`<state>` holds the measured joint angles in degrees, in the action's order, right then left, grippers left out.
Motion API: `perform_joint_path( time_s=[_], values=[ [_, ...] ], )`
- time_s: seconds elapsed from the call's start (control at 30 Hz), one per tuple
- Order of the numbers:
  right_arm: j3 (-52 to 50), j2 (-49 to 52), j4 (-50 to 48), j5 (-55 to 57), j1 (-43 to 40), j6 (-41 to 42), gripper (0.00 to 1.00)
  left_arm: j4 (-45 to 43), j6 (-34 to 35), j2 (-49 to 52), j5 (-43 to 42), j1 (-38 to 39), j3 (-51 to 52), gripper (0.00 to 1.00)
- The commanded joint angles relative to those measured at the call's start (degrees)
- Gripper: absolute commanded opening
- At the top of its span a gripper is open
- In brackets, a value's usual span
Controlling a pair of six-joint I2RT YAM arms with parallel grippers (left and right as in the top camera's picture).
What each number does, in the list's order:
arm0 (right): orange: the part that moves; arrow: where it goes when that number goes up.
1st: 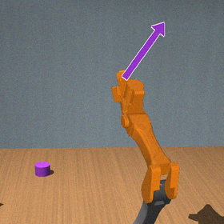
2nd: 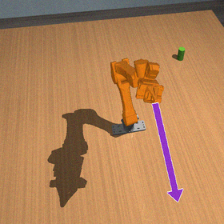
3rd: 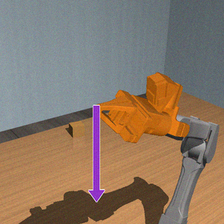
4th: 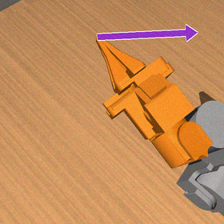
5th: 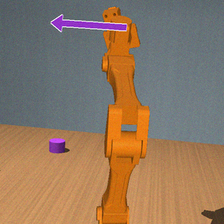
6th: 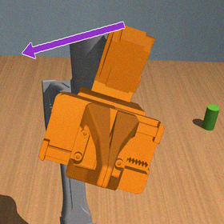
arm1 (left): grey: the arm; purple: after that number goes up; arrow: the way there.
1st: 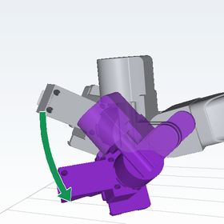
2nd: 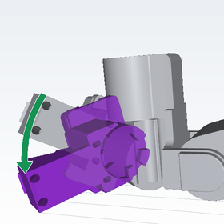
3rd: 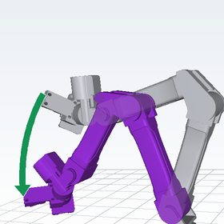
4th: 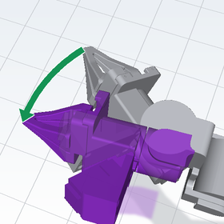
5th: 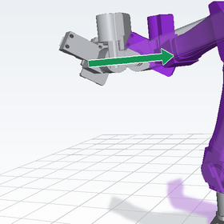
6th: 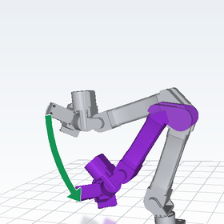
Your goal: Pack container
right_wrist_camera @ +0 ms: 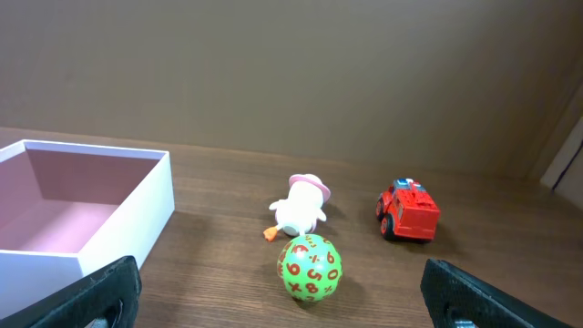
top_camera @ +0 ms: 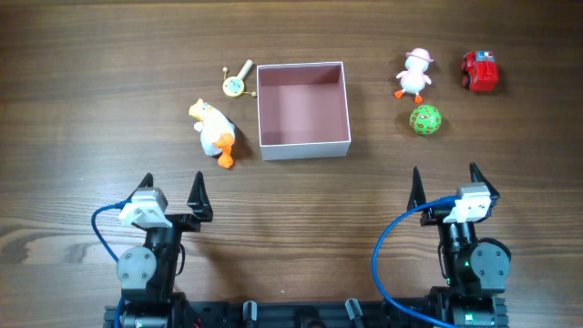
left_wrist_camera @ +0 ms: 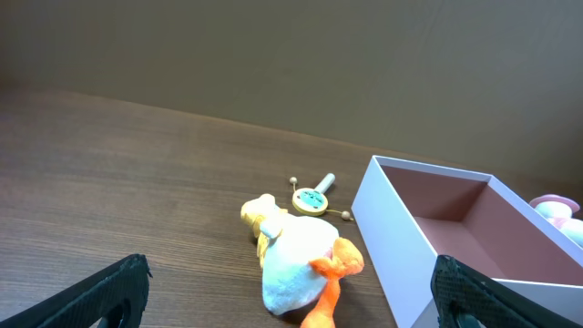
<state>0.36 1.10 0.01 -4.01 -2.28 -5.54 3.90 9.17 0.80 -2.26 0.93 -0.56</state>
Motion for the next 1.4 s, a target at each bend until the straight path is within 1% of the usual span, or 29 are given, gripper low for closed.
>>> perform_joint_path(
  time_s=[0.0,1.27,1.37],
  values=[
    [-0.07,-0.09,-0.11,0.98,0.31,1.03,1.00,0.24,0.52,-0.48,-1.09,-0.46,0.24,1.00],
    [-0.07,-0.09,-0.11,0.94,0.31,1.25,1.00,0.24,0.52,-0.48,-1.09,-0.46,0.24,1.00],
    [-0.07,-0.09,-1.66,0.92,0.31,1.36,1.00,0.24,0.52,-0.48,-1.09,-0.46,0.24,1.00]
  ],
)
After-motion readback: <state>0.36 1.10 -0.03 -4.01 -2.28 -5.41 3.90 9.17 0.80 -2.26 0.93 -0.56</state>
